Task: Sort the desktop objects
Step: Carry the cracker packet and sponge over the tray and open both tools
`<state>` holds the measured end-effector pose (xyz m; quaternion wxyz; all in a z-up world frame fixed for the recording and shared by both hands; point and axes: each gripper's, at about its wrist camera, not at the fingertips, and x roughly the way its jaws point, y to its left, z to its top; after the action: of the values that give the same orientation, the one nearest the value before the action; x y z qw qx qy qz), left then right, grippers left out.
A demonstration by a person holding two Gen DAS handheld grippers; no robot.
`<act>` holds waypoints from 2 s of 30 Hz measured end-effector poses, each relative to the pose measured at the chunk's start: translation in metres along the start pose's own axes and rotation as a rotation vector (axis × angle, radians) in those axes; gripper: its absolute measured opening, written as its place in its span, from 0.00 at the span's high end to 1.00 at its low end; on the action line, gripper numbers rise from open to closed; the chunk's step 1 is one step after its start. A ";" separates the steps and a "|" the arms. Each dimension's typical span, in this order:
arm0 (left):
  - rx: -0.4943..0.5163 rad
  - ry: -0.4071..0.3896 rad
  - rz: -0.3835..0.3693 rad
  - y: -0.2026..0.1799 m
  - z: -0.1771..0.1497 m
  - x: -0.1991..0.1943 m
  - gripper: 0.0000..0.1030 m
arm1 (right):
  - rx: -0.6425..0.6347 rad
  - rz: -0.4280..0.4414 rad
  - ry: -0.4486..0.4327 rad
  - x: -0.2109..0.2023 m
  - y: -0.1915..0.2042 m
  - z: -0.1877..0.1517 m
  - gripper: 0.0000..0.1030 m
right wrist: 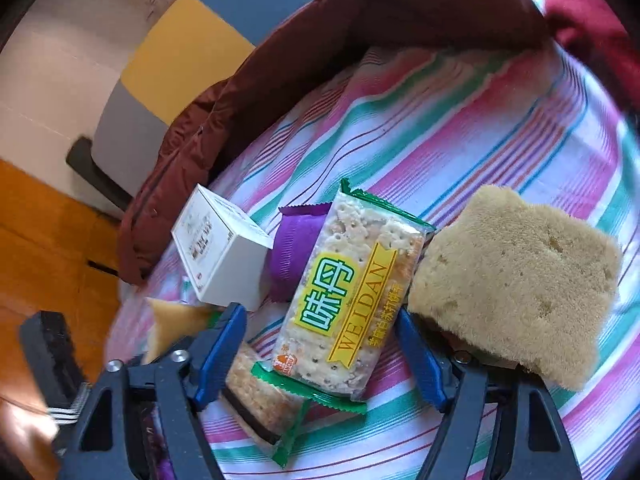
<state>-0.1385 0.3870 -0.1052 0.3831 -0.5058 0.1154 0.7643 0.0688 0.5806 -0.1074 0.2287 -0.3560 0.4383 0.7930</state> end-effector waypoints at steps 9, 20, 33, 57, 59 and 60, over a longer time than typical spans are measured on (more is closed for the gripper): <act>-0.045 -0.043 -0.027 0.006 -0.017 -0.045 0.48 | -0.034 -0.034 0.005 -0.006 0.000 0.002 0.48; -0.061 -0.160 -0.007 0.007 -0.051 -0.116 0.48 | -0.067 0.280 -0.019 -0.030 0.025 -0.003 0.48; -0.199 -0.264 0.160 0.073 -0.133 -0.195 0.48 | -0.475 0.464 0.125 -0.027 0.123 -0.057 0.48; -0.507 -0.342 0.326 0.196 -0.260 -0.260 0.48 | -0.754 0.558 0.357 -0.024 0.282 -0.210 0.48; -0.502 -0.332 0.320 0.198 -0.264 -0.258 0.47 | -0.757 0.562 0.375 -0.019 0.292 -0.221 0.48; -0.506 -0.340 0.318 0.198 -0.267 -0.258 0.45 | -0.757 0.559 0.383 -0.016 0.298 -0.227 0.48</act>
<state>-0.0449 -0.0193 -0.0479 0.1353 -0.4261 -0.0660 0.8921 -0.0391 0.2331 -0.0183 -0.2218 -0.4219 0.2327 0.8477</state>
